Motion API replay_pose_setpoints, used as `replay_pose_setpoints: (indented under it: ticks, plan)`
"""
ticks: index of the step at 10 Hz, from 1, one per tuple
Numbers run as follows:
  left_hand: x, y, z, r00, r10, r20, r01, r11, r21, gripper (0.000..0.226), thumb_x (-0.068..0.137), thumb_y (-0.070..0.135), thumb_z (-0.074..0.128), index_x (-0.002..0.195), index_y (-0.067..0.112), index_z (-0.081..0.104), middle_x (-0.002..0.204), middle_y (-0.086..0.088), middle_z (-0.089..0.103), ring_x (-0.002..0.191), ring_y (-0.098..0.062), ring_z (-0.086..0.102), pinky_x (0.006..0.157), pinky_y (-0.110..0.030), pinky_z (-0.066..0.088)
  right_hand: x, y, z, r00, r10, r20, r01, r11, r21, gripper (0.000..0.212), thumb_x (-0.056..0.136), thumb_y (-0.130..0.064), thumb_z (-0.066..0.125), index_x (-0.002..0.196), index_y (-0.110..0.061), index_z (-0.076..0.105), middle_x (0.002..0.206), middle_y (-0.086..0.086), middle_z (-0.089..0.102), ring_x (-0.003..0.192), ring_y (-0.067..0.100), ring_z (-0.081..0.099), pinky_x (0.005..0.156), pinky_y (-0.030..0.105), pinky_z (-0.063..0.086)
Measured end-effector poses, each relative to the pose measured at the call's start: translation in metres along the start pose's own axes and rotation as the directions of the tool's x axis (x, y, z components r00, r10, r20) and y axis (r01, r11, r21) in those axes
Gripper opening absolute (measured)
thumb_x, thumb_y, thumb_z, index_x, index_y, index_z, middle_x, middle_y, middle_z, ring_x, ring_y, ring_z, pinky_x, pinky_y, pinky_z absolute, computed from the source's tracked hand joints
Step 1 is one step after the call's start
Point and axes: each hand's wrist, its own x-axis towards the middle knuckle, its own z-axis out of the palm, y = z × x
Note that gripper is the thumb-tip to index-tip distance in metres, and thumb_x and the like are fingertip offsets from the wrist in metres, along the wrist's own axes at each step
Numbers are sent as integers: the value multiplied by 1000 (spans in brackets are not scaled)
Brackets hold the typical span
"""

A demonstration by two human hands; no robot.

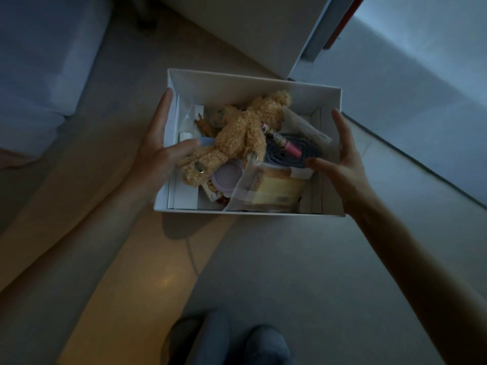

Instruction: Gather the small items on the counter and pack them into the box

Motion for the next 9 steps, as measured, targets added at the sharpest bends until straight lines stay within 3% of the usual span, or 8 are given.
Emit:
replay_pose_setpoints:
  ticks: [1,3,5,6,7,8,9]
  plan:
    - [9,-21,0,1000,2,-3,-2,1000,28,87,80,24,67,151,37,19,151,27,16,136,14,13,113,-19,18,6,20,12,1000,-9,-2,9,1000,-11,90,78,6,66,148,-32,24,153,-12,18,123,-12,31,94,7,37]
    - [8,-35,1,999,23,-29,-17,986,165,85,88,17,66,151,36,13,150,24,13,133,14,9,90,11,12,5,35,17,1000,-22,-16,21,999,-45,86,81,-7,70,148,-34,23,144,-25,20,128,-12,21,93,-1,27]
    - [6,-31,4,998,46,-44,-31,956,292,85,88,10,64,153,21,11,157,11,11,134,9,9,95,9,9,3,30,16,1000,-7,-13,5,991,-135,88,80,-10,72,148,-33,21,144,-22,21,127,-9,19,104,23,24]
    - [-3,-22,0,999,41,18,-45,904,425,82,91,16,62,153,16,8,161,-2,5,142,-3,3,107,-3,3,-1,13,11,996,82,25,-74,970,-232,93,80,-13,72,150,-32,14,154,-3,23,132,6,24,106,33,29]
    - [-17,-1,-12,996,-24,80,-24,840,542,77,94,24,59,153,14,11,161,-7,1,147,-16,2,116,-27,8,-12,-17,2,963,247,111,-183,896,-405,99,80,-16,71,152,-26,5,153,8,26,136,24,30,102,35,32]
    - [-32,44,-24,993,-53,105,-19,809,587,70,93,24,58,151,11,20,159,-8,11,145,-21,13,115,-34,19,-32,-63,-7,945,302,123,-205,844,-495,94,84,-19,69,152,-23,5,153,9,24,136,27,30,104,36,32]
    - [-50,99,-31,991,-62,115,-25,776,630,64,92,22,58,147,9,30,151,-11,31,135,-27,33,105,-33,30,-57,-118,-16,952,287,110,-188,826,-532,83,88,-24,64,152,-21,11,153,7,26,134,26,34,105,38,33]
